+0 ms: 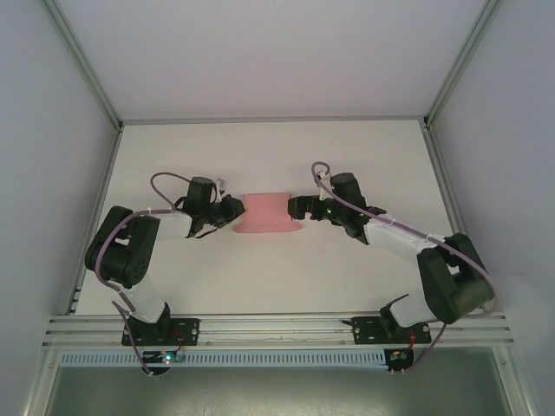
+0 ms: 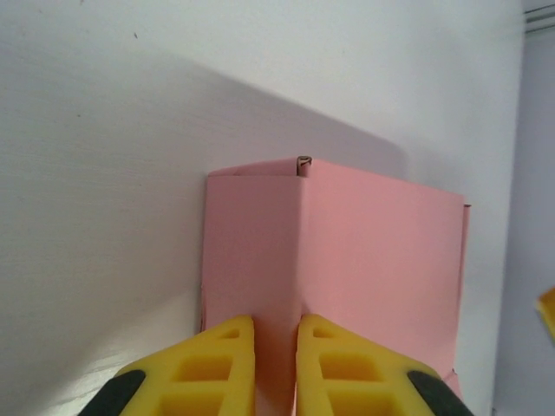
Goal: Assemble paper box
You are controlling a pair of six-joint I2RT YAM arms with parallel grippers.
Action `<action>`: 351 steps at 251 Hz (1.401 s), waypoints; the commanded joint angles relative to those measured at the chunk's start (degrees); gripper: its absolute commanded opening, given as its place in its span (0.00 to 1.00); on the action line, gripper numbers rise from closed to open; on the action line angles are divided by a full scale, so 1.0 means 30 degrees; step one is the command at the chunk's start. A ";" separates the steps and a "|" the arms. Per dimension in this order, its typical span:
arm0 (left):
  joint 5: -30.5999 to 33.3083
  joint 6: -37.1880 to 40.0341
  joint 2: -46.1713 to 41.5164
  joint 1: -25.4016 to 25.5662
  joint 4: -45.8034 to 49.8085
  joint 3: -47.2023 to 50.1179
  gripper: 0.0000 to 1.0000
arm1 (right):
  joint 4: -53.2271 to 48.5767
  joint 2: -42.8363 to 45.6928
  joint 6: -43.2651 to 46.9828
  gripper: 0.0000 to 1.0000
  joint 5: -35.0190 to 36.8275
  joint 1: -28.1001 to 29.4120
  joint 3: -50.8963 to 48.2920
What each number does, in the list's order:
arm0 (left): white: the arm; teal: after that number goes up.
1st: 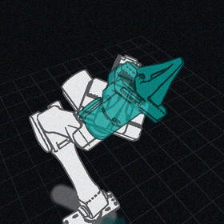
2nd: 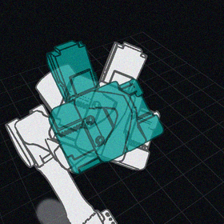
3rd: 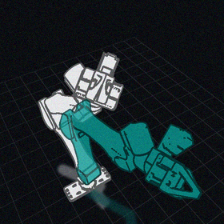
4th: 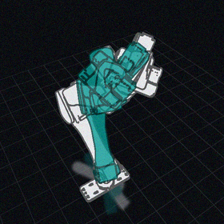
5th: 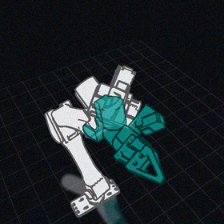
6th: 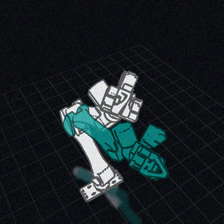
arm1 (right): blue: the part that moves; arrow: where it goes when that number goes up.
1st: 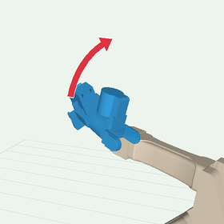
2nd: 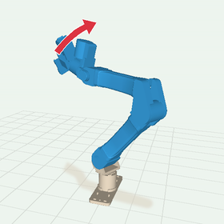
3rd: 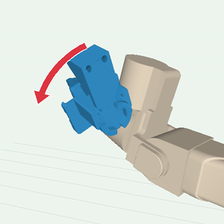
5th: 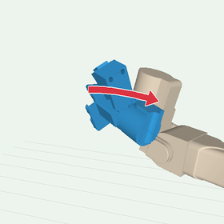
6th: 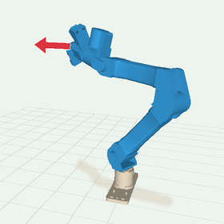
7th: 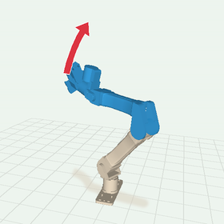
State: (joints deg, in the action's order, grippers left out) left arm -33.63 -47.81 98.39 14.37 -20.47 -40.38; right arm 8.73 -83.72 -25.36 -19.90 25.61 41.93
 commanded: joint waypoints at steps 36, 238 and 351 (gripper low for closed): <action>-0.2081 -0.0332 0.1229 -0.0575 -0.1675 0.1114 0.09 | -0.2339 -0.3156 -0.1114 0.98 -0.2403 -0.0085 0.2480; -0.1668 0.0296 0.0012 -0.0887 -0.2638 0.0425 0.22 | 0.5219 -0.5254 -0.5373 0.57 -0.8615 -0.0032 0.2722; 0.3265 1.1747 -0.4719 0.1831 0.2043 -0.3134 1.00 | 0.1366 -0.2375 -0.7978 0.46 -0.6432 -0.1771 0.2890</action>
State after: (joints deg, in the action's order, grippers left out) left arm -33.56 -33.58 90.52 13.91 -22.70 -46.13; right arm 18.24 -93.32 -42.94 -41.36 23.35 49.67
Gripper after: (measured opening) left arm 0.997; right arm 0.486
